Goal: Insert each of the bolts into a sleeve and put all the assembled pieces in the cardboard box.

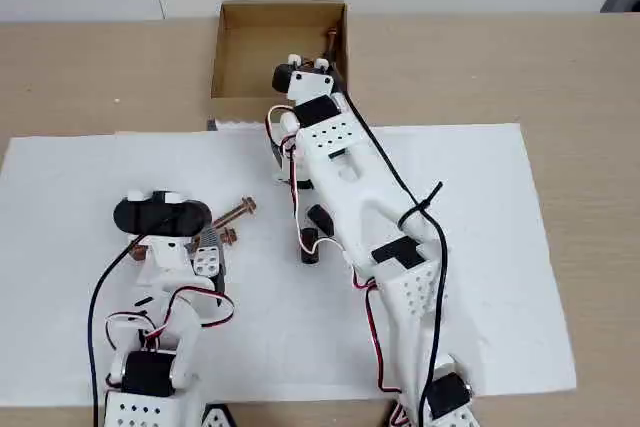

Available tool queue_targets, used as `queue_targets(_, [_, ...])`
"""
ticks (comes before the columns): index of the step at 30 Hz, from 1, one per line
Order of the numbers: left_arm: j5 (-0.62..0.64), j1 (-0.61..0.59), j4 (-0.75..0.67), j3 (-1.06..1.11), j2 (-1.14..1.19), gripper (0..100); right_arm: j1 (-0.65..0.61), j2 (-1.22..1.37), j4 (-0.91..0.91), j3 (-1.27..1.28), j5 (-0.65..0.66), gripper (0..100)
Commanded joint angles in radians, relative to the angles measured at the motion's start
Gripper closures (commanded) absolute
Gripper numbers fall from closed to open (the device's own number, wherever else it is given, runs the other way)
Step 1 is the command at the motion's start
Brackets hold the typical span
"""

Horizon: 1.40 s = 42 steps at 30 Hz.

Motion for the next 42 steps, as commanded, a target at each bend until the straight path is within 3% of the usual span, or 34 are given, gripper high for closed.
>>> queue_targets(1, [0.003, -0.005, 0.003, -0.005, -0.008, 100, 0.004, -0.015, -0.031, -0.044, -0.002, 99.5])
queue_targets(9, [0.002, -0.003, 0.003, -0.005, -0.008, 100, -0.001, -0.065, 0.099, -0.224, 0.0, 99.5])
queue_targets(16, [-0.002, 0.0, 0.003, -0.005, -0.008, 100, 0.004, -0.18, 0.318, -0.365, 0.0, 99.5])
queue_targets(26, [-0.003, -0.006, 0.003, -0.005, -0.008, 100, 0.101, -0.476, 0.343, -0.354, 0.002, 99.5])
queue_targets(31, [-0.005, -0.008, 0.025, -0.039, -0.006, 100, 0.131, -0.67, 0.343, -0.183, 0.031, 99.5])
queue_targets(42, [-0.072, 0.0, 0.296, -0.352, -0.002, 100, 0.145, -1.171, 0.332, 0.428, 0.038, 99.5])
